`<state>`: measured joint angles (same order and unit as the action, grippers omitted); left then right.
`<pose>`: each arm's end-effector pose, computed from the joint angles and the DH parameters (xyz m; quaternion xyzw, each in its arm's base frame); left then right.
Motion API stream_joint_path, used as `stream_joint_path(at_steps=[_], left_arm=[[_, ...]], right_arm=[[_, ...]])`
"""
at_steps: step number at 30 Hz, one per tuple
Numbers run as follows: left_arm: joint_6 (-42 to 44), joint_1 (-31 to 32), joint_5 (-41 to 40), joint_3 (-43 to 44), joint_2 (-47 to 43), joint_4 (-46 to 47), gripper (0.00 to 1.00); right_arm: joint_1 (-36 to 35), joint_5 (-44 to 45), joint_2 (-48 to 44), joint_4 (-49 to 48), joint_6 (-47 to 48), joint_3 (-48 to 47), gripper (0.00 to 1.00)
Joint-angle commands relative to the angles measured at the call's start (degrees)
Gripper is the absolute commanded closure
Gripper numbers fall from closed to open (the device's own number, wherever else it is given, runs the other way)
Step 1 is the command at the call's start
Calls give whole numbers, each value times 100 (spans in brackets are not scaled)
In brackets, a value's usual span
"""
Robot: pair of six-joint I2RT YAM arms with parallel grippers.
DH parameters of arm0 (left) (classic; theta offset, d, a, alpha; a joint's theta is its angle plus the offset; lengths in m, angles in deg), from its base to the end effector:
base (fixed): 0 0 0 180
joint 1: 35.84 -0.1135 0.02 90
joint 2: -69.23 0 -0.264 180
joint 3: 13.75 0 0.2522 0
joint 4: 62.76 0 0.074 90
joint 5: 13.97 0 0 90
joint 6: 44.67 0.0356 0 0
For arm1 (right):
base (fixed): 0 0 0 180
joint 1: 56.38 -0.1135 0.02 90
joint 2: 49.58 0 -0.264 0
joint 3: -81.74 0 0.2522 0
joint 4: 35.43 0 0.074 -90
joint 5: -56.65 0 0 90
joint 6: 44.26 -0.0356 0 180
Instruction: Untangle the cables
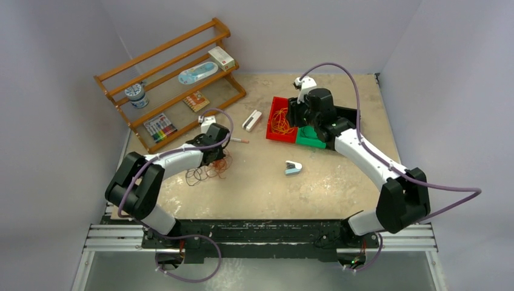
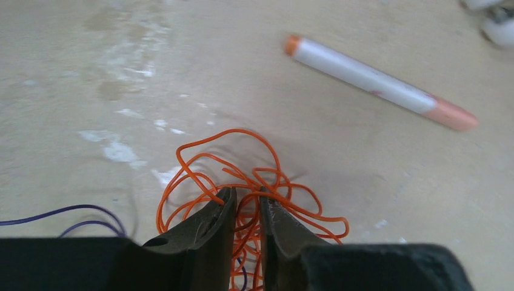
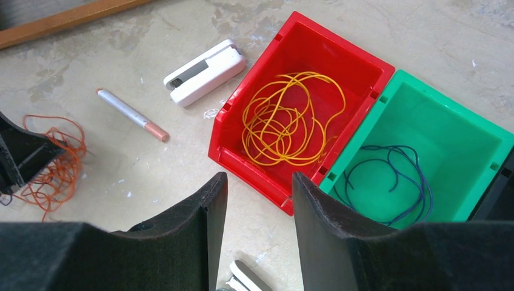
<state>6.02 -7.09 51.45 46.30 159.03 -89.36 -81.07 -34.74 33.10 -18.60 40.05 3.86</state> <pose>0.2675 -0.1299 0.1638 -0.1474 0.9256 0.0106 0.3484 0.3081 0.1426 0.3138 -0.1432 0.8147 0.1569 0.5396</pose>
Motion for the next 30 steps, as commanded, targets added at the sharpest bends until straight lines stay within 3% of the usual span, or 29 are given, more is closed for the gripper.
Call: stream_joint_path(at_steps=[1, 6, 11, 16, 21, 25, 30], left_arm=[[435, 520, 659, 201, -93, 656, 81], [657, 1233, 960, 430, -13, 868, 81], [374, 1295, 209, 207, -598, 612, 53], [128, 1264, -859, 56, -1545, -3, 38], [-272, 744, -1342, -179, -2157, -599, 37], [-248, 280, -804, -473, -2337, -622, 37], [-152, 254, -30, -902, -2561, -452, 37]], right_arm=[[17, 420, -386, -269, -189, 87, 53], [17, 712, -634, -354, -612, 320, 52], [17, 739, -794, -519, -673, 468, 51], [21, 717, -668, -649, -489, 452, 50], [17, 547, -465, -620, -449, 353, 50], [19, 467, -323, -531, -411, 257, 51], [21, 473, -275, -498, -378, 242, 50]])
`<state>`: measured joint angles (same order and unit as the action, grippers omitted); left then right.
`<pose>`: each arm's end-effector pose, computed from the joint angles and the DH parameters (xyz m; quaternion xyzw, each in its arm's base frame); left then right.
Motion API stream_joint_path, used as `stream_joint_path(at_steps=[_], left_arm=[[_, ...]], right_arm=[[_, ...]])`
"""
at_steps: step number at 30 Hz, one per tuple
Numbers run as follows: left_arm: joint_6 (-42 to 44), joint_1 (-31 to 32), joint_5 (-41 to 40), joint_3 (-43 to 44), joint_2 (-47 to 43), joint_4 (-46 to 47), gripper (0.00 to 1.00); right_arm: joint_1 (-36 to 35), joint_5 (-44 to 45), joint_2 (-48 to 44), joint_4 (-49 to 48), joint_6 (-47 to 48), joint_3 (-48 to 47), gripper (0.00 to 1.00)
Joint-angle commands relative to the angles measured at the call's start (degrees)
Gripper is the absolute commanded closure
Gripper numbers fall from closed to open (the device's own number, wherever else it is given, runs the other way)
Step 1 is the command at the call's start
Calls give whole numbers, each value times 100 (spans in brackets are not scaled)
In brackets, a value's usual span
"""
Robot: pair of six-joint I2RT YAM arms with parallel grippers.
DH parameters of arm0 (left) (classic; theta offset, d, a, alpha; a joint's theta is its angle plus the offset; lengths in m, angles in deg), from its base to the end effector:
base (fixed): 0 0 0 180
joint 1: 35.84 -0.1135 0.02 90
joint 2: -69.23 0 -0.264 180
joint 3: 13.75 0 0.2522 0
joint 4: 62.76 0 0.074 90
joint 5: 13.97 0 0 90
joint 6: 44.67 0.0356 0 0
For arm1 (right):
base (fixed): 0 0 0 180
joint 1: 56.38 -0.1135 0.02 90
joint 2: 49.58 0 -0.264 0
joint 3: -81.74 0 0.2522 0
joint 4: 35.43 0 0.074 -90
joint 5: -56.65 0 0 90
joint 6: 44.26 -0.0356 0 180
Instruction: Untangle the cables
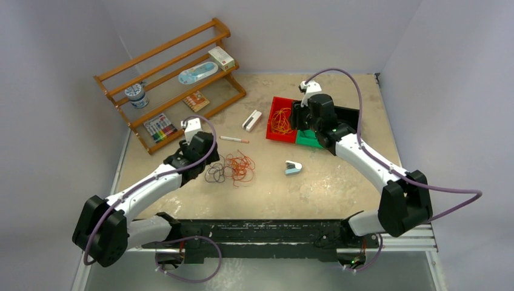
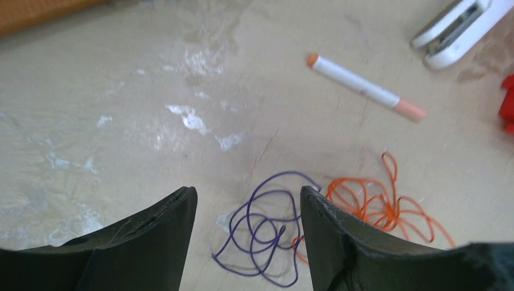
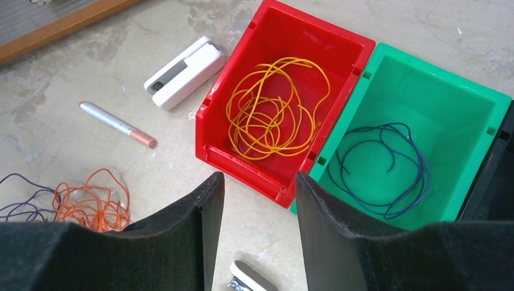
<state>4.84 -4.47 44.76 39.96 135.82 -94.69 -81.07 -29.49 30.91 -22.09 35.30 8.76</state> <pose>0.2103 -0.1066 0.2260 -0.1739 0.8780 -0.0156 0.4456 0.2997 0.1352 0.3019 -0.0831 0.8189 0.1447 0.5491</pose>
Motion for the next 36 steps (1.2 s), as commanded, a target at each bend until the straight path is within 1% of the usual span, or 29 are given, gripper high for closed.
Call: stream_joint_path(at_steps=[1, 3, 6, 10, 14, 18, 19, 21, 23, 26, 29, 31, 32, 36], left_arm=[[-56, -9, 752, -400, -266, 149, 37], [-136, -9, 847, -549, -243, 257, 37], [-225, -16, 720, -590, -27, 267, 38], [-287, -26, 609, -580, 310, 580, 43], [-248, -31, 677, -595, 550, 1036, 58], [-223, -29, 577, -540, 664, 1162, 84], [-215, -27, 559, -507, 665, 1144, 90], [-177, -27, 540, -396, 642, 1057, 100], [-117, -26, 478, -233, 567, 903, 100], [49, -26, 362, 70, 406, 619, 100], [251, -26, 323, 428, 247, 351, 100], [408, -26, 356, 640, 182, 129, 100], [475, -26, 384, 750, 159, 35, 100], [798, -26, 611, 1018, 14, -165, 100]], right_arm=[[17, -58, -40, -157, 99, -248, 50], [18, -91, -17, -163, 101, -252, 50], [17, -161, 2, -185, 83, -257, 50], [17, -218, -17, -165, 85, -258, 50], [17, -170, -306, -162, 96, -98, 50], [17, -119, -869, -493, -22, 320, 50], [17, -144, -1018, -623, -52, 555, 50], [21, -144, -1308, -929, -110, 870, 50], [17, -52, -1526, -1184, -144, 1105, 49], [17, 136, -1787, -1289, -239, 1267, 48], [18, 149, -2109, -1640, -375, 1582, 47], [17, 146, -2399, -2019, -413, 1860, 43], [17, 109, -2491, -2248, -446, 2010, 40], [17, 107, -2821, -3077, -300, 2517, 35]])
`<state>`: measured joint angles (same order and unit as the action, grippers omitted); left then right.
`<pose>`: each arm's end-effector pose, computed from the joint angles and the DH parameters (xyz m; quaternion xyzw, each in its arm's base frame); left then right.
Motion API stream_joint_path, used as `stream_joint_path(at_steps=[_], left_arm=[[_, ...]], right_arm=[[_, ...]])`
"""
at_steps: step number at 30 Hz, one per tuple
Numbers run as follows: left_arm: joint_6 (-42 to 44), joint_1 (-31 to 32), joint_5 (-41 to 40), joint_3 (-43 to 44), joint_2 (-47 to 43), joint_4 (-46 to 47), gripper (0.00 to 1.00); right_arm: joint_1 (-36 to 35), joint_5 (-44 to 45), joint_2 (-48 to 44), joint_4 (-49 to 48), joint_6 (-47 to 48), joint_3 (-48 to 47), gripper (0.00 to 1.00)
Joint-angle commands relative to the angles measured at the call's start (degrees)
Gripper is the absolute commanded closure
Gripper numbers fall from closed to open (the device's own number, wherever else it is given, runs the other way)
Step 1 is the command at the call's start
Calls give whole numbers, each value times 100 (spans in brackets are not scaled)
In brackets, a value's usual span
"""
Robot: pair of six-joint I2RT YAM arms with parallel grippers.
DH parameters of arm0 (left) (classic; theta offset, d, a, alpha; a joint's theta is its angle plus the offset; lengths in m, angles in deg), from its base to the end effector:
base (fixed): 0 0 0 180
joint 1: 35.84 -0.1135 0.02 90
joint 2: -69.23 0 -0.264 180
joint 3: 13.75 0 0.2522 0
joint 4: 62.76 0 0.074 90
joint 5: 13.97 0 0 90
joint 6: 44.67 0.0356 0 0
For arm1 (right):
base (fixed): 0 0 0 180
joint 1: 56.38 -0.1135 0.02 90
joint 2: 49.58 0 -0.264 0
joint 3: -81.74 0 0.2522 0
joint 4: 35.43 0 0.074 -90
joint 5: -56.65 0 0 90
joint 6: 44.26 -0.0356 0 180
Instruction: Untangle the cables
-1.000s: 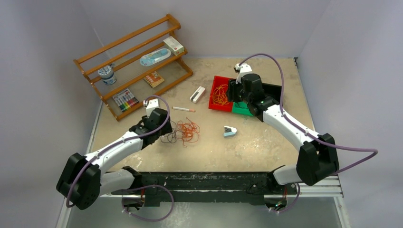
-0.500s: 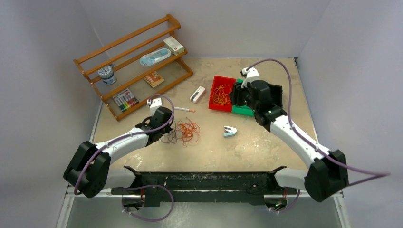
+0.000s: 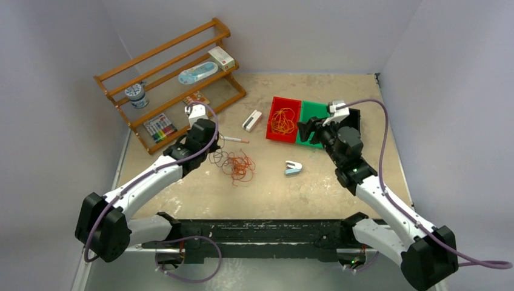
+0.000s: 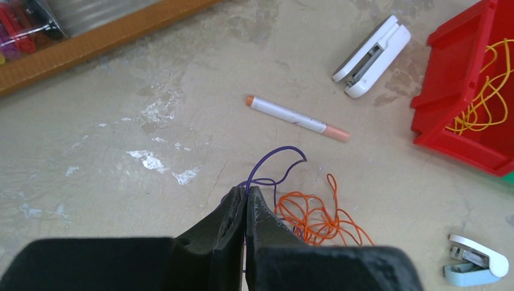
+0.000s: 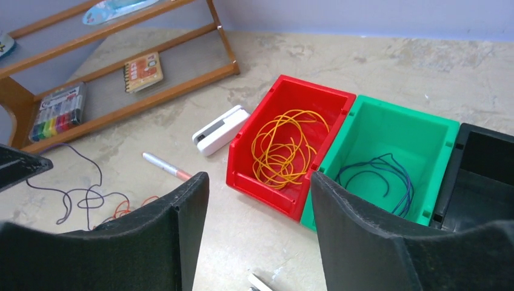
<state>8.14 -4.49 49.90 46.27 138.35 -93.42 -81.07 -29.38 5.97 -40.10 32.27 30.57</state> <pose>0.2271 -0.1200 0.2525 -0.1408 0.8759 -0.0637 0.4570 0.2115 0.0945 0.3125 -0.0445 0.7039 0.2085 0.6775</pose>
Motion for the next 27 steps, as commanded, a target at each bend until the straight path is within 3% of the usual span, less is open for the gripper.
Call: stream_joint_path(at_steps=[1, 11, 27], left_arm=[[541, -24, 152, 470, -274, -370, 100], [1045, -24, 816, 1080, -526, -701, 100], [1338, -24, 1371, 1860, -855, -884, 100]], right_arm=[[17, 16, -397, -1377, 15, 407, 34], [17, -876, -573, -1160, 799, 378, 29], [-256, -2470, -268, -2079, 1119, 304, 11]])
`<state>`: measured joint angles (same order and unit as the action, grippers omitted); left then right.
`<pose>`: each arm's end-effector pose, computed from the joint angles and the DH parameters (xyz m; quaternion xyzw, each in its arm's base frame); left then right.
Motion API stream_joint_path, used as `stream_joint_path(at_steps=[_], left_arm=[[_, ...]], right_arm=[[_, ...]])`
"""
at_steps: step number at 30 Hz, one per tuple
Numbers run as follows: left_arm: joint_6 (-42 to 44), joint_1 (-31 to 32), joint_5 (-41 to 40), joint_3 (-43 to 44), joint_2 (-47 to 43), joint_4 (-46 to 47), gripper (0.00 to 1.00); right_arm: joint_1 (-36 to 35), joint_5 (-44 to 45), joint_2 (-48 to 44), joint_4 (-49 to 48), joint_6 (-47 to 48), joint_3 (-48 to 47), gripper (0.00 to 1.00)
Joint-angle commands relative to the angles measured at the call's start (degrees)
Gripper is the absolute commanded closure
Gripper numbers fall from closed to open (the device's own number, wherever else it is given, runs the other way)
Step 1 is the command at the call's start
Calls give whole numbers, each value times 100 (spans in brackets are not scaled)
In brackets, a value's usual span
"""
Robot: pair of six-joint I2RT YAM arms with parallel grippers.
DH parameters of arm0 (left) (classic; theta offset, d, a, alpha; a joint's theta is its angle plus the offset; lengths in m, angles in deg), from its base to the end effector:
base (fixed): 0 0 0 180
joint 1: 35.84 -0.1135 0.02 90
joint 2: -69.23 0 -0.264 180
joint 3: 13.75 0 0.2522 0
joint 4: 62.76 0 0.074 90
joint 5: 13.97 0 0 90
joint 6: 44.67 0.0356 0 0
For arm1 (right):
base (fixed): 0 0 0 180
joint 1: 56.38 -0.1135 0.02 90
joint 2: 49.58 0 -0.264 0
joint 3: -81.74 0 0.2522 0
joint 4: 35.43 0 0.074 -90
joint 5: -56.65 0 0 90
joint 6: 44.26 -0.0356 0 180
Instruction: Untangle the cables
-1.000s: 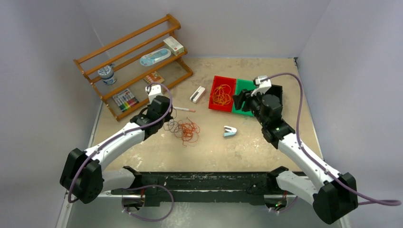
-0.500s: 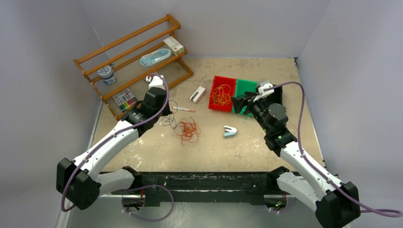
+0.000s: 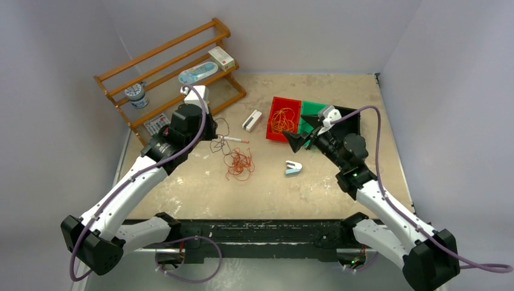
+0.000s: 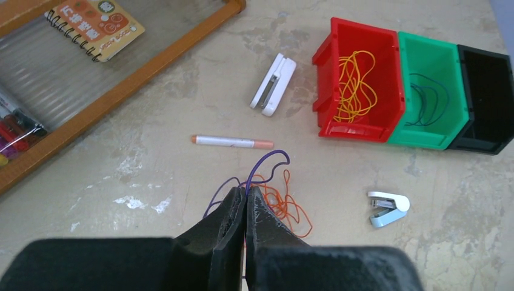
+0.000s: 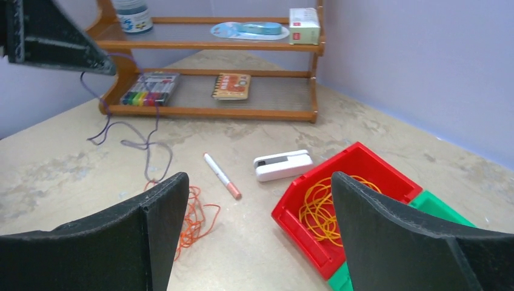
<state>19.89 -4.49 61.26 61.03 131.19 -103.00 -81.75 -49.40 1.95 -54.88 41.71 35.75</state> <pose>0.2080 -0.1161 0.3525 -0.0230 0.8498 -0.1483 0.5053 0.1872 0.0997 0.3219 -0.2210 0.5793 0.2811 0.7325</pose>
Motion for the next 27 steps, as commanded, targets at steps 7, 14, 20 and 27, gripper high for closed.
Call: stream_joint_path(at_steps=[7, 14, 20, 27], left_arm=[[223, -24, 455, 672, -142, 298, 100], [443, -24, 720, 979, -57, 440, 100], [591, -24, 809, 1276, -80, 439, 100], [616, -24, 933, 1484, -3, 476, 100]], right_arm=[[-957, -216, 379, -934, 503, -275, 9], [-1374, -221, 931, -1863, 515, -421, 8], [-1390, -587, 1677, -2255, 568, -806, 8], [-1596, -1117, 2706, -2480, 700, -1556, 10]])
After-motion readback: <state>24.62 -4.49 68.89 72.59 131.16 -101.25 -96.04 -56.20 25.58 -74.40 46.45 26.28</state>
